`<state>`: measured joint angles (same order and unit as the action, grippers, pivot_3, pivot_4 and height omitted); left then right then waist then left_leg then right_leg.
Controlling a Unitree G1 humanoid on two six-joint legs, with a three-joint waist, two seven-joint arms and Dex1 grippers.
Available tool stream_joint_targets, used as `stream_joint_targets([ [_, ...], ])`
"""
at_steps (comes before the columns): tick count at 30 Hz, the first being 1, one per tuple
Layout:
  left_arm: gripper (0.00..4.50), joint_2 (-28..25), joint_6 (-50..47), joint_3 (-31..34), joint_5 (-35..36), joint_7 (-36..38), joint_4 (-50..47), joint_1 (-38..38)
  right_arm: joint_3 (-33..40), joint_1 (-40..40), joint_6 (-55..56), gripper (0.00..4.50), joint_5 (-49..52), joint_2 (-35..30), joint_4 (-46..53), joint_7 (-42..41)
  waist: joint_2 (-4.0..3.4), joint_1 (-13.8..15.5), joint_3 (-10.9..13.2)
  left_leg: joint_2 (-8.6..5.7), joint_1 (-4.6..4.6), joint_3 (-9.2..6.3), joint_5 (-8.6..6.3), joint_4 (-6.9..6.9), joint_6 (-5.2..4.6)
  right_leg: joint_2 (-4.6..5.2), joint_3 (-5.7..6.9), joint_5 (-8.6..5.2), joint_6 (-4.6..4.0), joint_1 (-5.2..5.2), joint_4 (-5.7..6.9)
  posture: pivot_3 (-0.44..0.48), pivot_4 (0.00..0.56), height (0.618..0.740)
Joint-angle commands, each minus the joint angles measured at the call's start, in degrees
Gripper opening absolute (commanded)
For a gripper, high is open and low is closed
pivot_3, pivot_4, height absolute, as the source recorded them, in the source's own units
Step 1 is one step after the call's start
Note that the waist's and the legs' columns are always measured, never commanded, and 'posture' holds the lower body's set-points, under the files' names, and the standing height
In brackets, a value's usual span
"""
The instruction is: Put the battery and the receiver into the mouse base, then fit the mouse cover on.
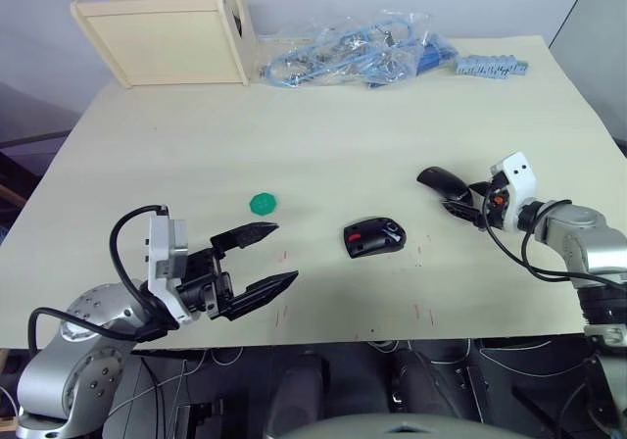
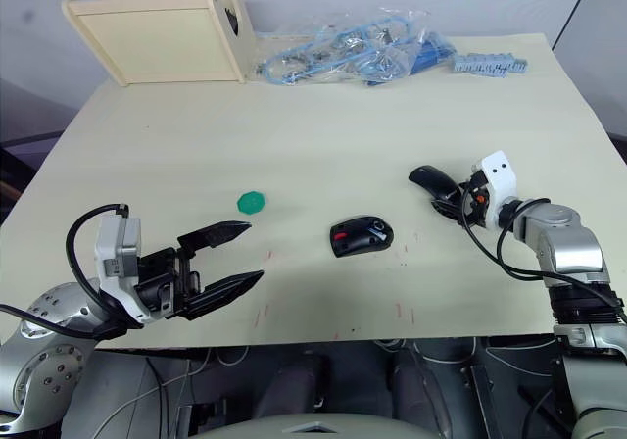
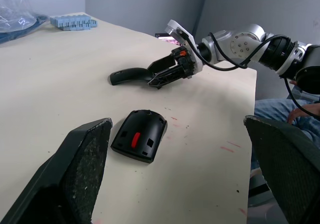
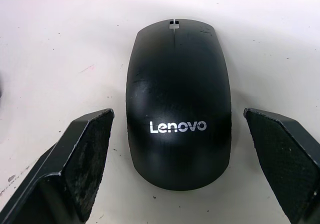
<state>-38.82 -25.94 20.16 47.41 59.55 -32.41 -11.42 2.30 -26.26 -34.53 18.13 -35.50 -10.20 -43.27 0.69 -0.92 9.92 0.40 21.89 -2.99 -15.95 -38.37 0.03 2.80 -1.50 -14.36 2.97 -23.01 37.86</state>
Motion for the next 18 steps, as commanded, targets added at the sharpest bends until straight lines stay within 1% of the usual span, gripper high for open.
stream_joint_targets([
  [1, 4.5, -0.35, 0.83, 0.22, 0.59, 0.1, -0.07, 0.27, 1.29, -0.19, 1.22, 4.39, -0.01, -0.01, 1.47, 0.28, 0.0, 0.0, 0.0, 0.0, 0.0, 0.0, 0.0, 0.0, 0.0, 0.0, 0.0, 0.0, 0.0, 0.0, 0.0, 0.0, 0.15, 0.74],
  [9, 4.5, -0.29, 0.91, 0.06, 0.58, 0.16, 0.2, 0.4, 1.6, 0.17, 1.63, 4.39, 0.08, 0.46, 1.29, 0.68, 0.0, 0.0, 0.0, 0.0, 0.0, 0.0, 0.0, 0.0, 0.0, 0.0, 0.0, 0.0, 0.0, 0.0, 0.0, 0.0, 0.15, 0.74],
  [10, 4.5, -0.29, 0.93, 0.03, 0.54, 0.17, 0.25, 0.42, 1.66, 0.16, 1.58, 4.18, 0.18, 0.5, 1.28, 0.73, 0.0, 0.0, 0.0, 0.0, 0.0, 0.0, 0.0, 0.0, 0.0, 0.0, 0.0, 0.0, 0.0, 0.0, 0.0, 0.0, 0.15, 0.74],
  [12, 4.5, -0.31, 0.87, 0.02, 0.57, 0.15, 0.28, 0.45, 1.7, 0.13, 1.62, 3.61, 0.24, 0.5, 1.28, 0.8, 0.0, 0.0, 0.0, 0.0, 0.0, 0.0, 0.0, 0.0, 0.0, 0.0, 0.0, 0.0, 0.0, 0.0, 0.0, 0.0, 0.15, 0.74],
  [13, 4.5, -0.31, 0.87, -0.01, 0.55, 0.17, 0.32, 0.46, 1.65, 0.16, 1.63, 3.1, 0.22, 0.47, 1.28, 0.78, 0.0, 0.0, 0.0, 0.0, 0.0, 0.0, 0.0, 0.0, 0.0, 0.0, 0.0, 0.0, 0.0, 0.0, 0.0, 0.0, 0.15, 0.74],
  [14, 4.5, -0.31, 0.9, -0.05, 0.5, 0.2, 0.36, 0.48, 1.57, 0.16, 1.68, 2.84, 0.13, 0.43, 1.26, 0.79, 0.0, 0.0, 0.0, 0.0, 0.0, 0.0, 0.0, 0.0, 0.0, 0.0, 0.0, 0.0, 0.0, 0.0, 0.0, 0.0, 0.15, 0.74],
  [18, 4.5, -0.29, 0.87, -0.18, 0.47, 0.16, 0.49, 0.67, 1.38, 0.16, 1.82, 2.84, 0.01, 0.34, 1.21, 0.78, 0.0, 0.0, 0.0, 0.0, 0.0, 0.0, 0.0, 0.0, 0.0, 0.0, 0.0, 0.0, 0.0, 0.0, 0.0, 0.0, 0.15, 0.74],
])
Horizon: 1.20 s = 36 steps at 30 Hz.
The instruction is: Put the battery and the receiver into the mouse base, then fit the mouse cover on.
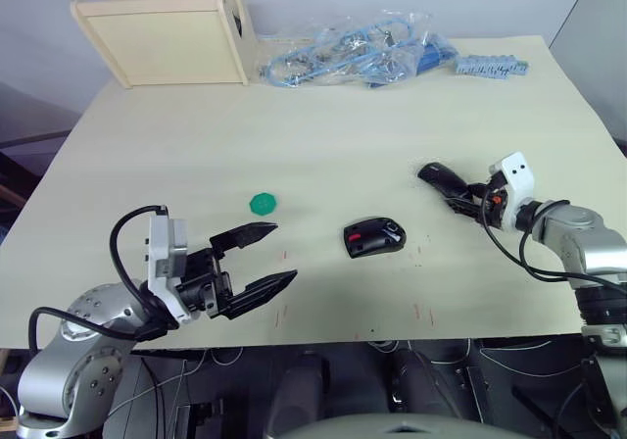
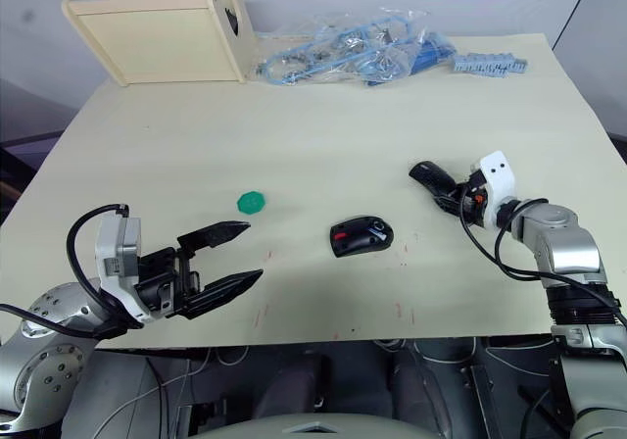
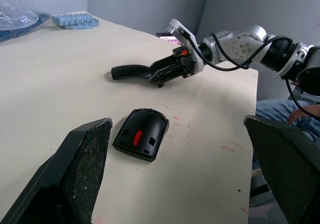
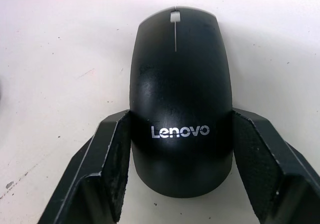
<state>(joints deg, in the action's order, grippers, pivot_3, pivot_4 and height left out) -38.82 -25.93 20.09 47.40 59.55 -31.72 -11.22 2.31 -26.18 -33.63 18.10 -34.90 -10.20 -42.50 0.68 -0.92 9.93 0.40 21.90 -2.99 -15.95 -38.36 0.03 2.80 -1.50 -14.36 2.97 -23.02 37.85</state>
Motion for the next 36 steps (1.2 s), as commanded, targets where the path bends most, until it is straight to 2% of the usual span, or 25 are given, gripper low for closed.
stream_joint_targets([
  [1, 4.5, -0.29, 0.85, -0.15, 0.47, 0.17, -0.15, 0.53, 1.38, 0.14, 0.93, 2.84, 0.05, -0.27, 1.38, 0.02, 0.0, 0.0, 0.0, 0.0, 0.0, 0.0, 0.0, 0.0, 0.0, 0.0, 0.0, 0.0, 0.0, 0.0, 0.0, 0.0, 0.15, 0.74],
  [9, 4.5, -0.44, 0.97, -0.33, 0.31, 0.37, 0.21, 0.65, 1.7, 1.04, -1.61, 2.84, 2.38, -2.49, 7.1, -2.86, -0.01, 0.01, 0.01, 0.0, 0.01, 0.0, 0.0, 0.01, 0.0, 0.0, 0.0, 0.0, 0.0, -0.01, 0.0, 0.0, 0.15, 0.74],
  [17, 4.5, -1.66, 0.5, -0.22, 0.35, 1.78, 1.57, 1.36, 0.45, 0.84, -4.26, 2.84, 7.12, -10.77, 20.02, -13.83, -0.06, 0.07, 0.06, 0.0, 0.02, -0.04, 0.0, 0.01, 0.0, 0.0, 0.03, 0.0, 0.0, -0.01, -0.02, 0.0, 0.15, 0.74],
  [22, 4.5, -3.11, 0.45, 0.21, 0.65, 3.37, 2.81, 1.95, -4.02, -5.01, -5.53, 2.84, 8.28, -16.27, 25.72, -21.53, -0.14, -0.13, 0.19, 0.02, 0.02, -0.05, 0.0, 0.01, 0.0, -0.01, -0.01, -0.01, 0.0, -0.05, -0.02, 0.0, 0.15, 0.74],
  [26, 4.5, -3.73, 0.02, 0.43, 1.02, 3.85, 3.07, 2.19, -10.48, -13.94, -10.0, 2.84, 7.84, -18.11, 27.92, -25.64, -0.07, -0.07, 0.28, 0.04, 0.09, -0.05, 0.0, 0.02, 0.0, -0.01, 0.0, -0.01, 0.0, -0.13, -0.04, 0.0, 0.15, 0.74],
  [32, 4.5, -4.51, -0.63, 1.02, 1.49, 3.7, 2.73, 2.16, -18.74, -24.94, -17.82, 2.84, 7.89, -17.35, 27.59, -29.72, -0.05, 0.04, 0.35, 0.03, 0.27, -0.36, 0.0, 0.01, 0.0, 0.02, 0.05, 0.0, -0.01, -0.28, -0.06, 0.0, 0.15, 0.74],
  [36, 4.5, -5.0, -1.12, 1.43, 1.63, 3.49, 2.32, 2.06, -22.52, -27.65, -19.41, 2.84, 7.25, -16.24, 27.91, -31.02, -0.05, 0.17, 0.35, 0.03, 0.65, -0.44, 0.0, -0.01, 0.01, 0.02, 0.13, 0.01, -0.01, -0.6, -0.04, 0.0, 0.15, 0.74],
])
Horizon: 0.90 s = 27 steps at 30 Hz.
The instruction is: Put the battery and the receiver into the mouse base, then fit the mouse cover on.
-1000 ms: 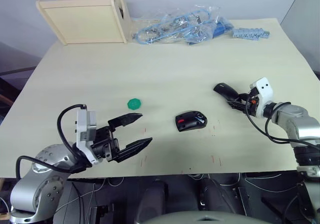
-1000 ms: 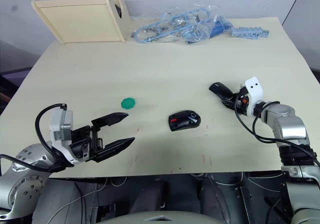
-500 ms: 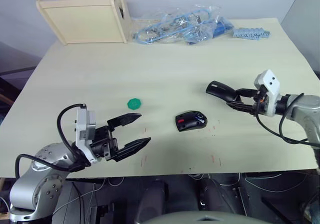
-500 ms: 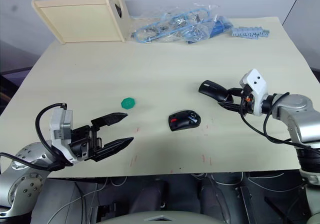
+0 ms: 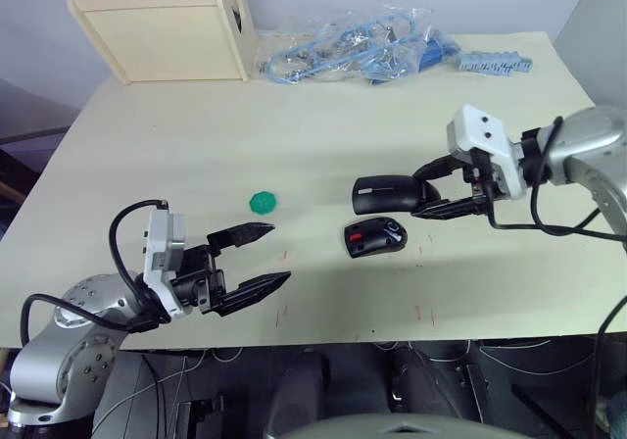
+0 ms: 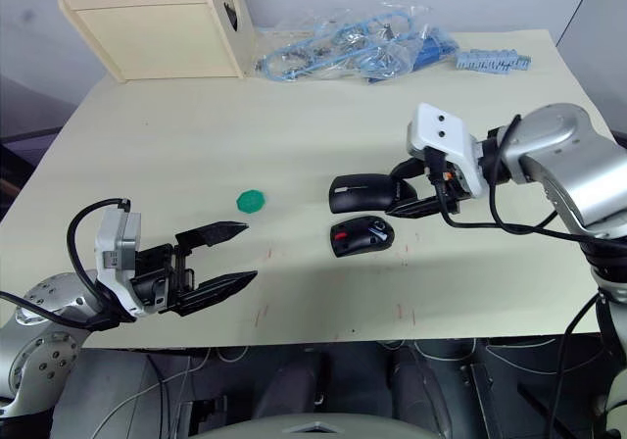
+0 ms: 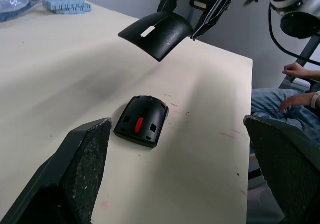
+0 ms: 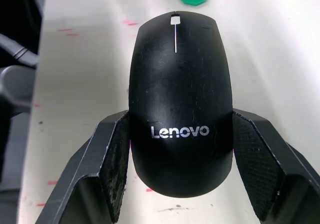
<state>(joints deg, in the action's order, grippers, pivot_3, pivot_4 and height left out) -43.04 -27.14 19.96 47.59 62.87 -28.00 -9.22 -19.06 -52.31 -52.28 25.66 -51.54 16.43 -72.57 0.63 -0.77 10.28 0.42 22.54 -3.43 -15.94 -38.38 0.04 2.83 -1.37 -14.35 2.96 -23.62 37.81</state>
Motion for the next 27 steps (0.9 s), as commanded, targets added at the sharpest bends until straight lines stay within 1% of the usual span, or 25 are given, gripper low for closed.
stream_joint_targets([
  [1, 4.5, -0.86, -0.07, 1.62, 1.52, -0.01, -1.55, 0.11, -2.2, -1.44, -0.38, 2.84, -0.77, 0.94, 1.04, -1.01, 0.0, 0.0, 0.0, -0.01, 0.06, -0.01, 0.0, 0.0, 0.0, 0.02, 0.02, 0.0, 0.0, -0.05, 0.0, 0.0, 0.15, 0.74],
  [11, 4.5, -1.97, -0.62, 2.03, 1.83, -0.46, -2.36, -0.03, -5.84, 2.21, 6.27, 2.84, -5.45, 3.04, -3.59, -2.27, 0.0, -0.04, 0.0, -0.05, 0.14, -0.02, 0.0, -0.01, 0.01, 0.07, 0.08, 0.01, 0.01, -0.07, -0.03, 0.0, 0.15, 0.74],
  [27, 4.5, -2.33, 0.22, 3.05, 1.04, 0.22, -2.23, -1.54, -7.94, 2.78, 13.3, 2.84, -11.46, 6.35, -11.7, -5.26, 0.0, -0.15, 0.0, -0.05, 0.11, -0.02, 0.01, -0.01, 0.01, 0.06, 0.09, 0.01, 0.01, -0.07, 0.01, 0.0, 0.15, 0.74],
])
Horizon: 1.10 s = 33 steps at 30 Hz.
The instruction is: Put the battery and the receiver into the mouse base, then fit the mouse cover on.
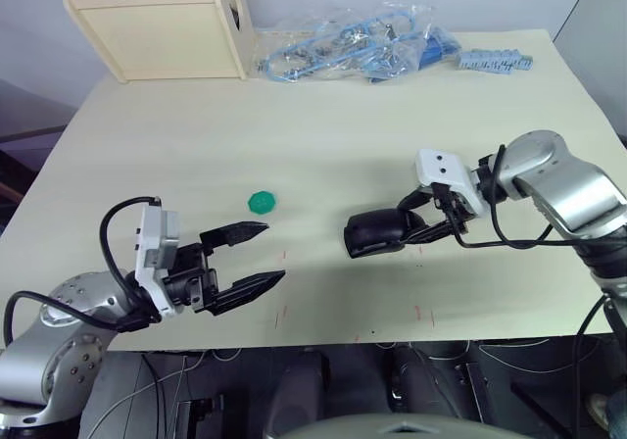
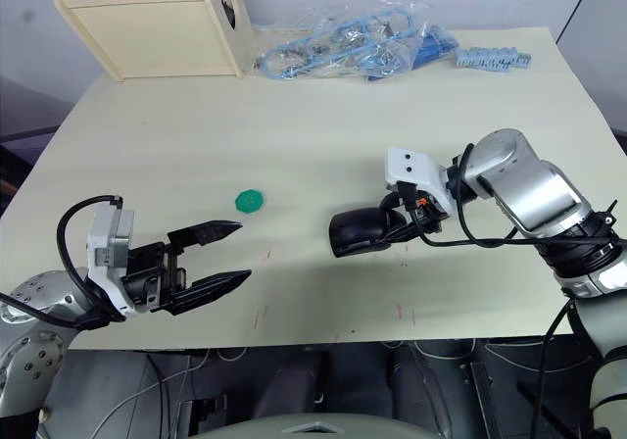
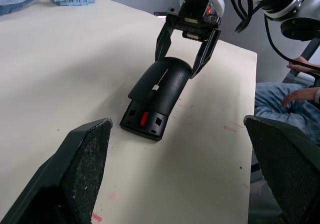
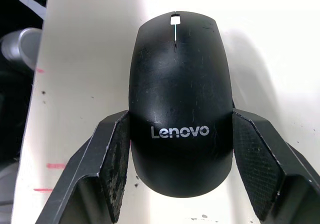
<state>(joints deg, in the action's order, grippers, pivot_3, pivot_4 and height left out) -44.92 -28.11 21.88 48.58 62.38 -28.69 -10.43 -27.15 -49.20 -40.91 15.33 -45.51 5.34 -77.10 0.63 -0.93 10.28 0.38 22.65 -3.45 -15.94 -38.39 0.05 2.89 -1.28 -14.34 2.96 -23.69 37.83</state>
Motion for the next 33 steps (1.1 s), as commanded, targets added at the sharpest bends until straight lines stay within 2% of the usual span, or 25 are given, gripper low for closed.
stream_joint_targets([
  [1, 4.5, -0.38, 1.43, 1.03, -0.15, 0.85, -1.37, -0.4, 0.18, -0.34, 2.19, 2.84, -1.39, 0.56, -1.11, -0.93, 0.0, 0.01, 0.0, 0.0, 0.0, 0.0, 0.0, 0.0, 0.0, 0.0, 0.0, 0.0, 0.0, 0.0, 0.0, 0.0, 0.15, 0.74],
  [20, 4.5, 6.96, 13.3, 0.46, -6.61, 4.51, 4.18, -7.1, 0.56, 0.88, 5.31, 2.84, -4.34, 2.14, -4.45, -2.64, 0.0, 0.07, 0.0, 0.0, -0.01, 0.01, 0.0, -0.03, 0.0, 0.01, 0.01, 0.01, -0.01, 0.01, 0.03, 0.0, 0.15, 0.74],
  [33, 4.5, 8.22, 15.73, 0.45, -7.73, 4.18, 4.32, -9.89, 0.26, 1.08, 6.36, 2.84, -6.15, 3.19, -6.33, -2.88, 0.0, 0.07, 0.0, 0.0, -0.01, 0.02, 0.0, -0.03, 0.0, 0.0, 0.03, 0.01, -0.01, 0.01, 0.05, 0.0, 0.15, 0.74],
])
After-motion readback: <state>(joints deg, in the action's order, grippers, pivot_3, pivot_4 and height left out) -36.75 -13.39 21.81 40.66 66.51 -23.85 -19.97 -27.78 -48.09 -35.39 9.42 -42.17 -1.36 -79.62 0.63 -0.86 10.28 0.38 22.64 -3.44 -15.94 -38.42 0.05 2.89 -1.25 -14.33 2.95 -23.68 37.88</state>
